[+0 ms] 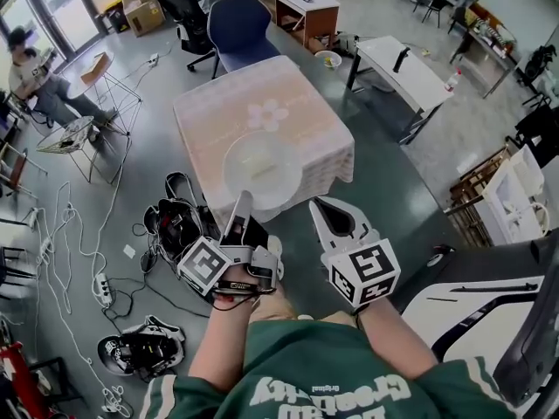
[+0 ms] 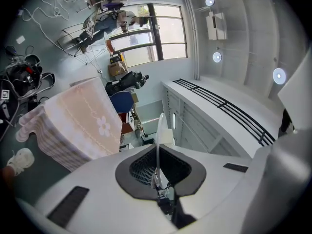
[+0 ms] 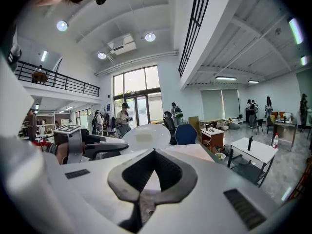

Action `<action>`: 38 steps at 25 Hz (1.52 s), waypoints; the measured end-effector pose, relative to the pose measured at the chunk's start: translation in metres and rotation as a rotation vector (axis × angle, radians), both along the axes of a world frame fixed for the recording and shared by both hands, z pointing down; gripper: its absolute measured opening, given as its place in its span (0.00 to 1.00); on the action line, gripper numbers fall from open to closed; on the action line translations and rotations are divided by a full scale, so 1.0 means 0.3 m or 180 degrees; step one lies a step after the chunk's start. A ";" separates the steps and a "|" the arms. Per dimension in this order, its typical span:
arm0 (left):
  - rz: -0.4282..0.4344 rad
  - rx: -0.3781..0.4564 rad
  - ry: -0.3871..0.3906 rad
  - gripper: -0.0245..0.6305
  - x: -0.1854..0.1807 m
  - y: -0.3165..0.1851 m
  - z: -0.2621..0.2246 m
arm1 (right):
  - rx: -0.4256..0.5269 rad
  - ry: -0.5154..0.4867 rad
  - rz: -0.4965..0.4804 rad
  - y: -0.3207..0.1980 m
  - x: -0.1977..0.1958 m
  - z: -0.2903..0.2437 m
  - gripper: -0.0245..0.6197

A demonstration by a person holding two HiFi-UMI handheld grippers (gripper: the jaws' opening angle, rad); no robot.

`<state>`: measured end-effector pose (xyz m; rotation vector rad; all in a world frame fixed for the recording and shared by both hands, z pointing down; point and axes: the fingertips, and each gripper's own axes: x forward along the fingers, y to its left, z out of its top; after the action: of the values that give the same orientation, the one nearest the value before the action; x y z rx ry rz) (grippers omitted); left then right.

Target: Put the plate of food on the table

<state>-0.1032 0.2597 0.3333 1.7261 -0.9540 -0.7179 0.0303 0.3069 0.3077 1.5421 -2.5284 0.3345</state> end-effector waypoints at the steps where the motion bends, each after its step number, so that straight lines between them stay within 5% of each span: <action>1: 0.0009 -0.0015 0.0038 0.07 0.001 -0.045 0.002 | -0.0002 0.0008 -0.0004 -0.042 -0.007 0.001 0.06; 20: 0.0231 -0.0156 0.0050 0.07 -0.051 -0.882 0.039 | -0.0277 0.0025 0.0216 -0.853 -0.079 0.068 0.06; 38: 0.0304 -0.0300 0.0116 0.07 -0.040 -1.216 0.095 | -0.0344 0.0078 0.0299 -1.204 -0.077 0.105 0.06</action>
<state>-0.1151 -0.1050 0.3617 1.6588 -0.8612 -0.6303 0.0073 -0.0542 0.3394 1.6166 -2.3823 0.4541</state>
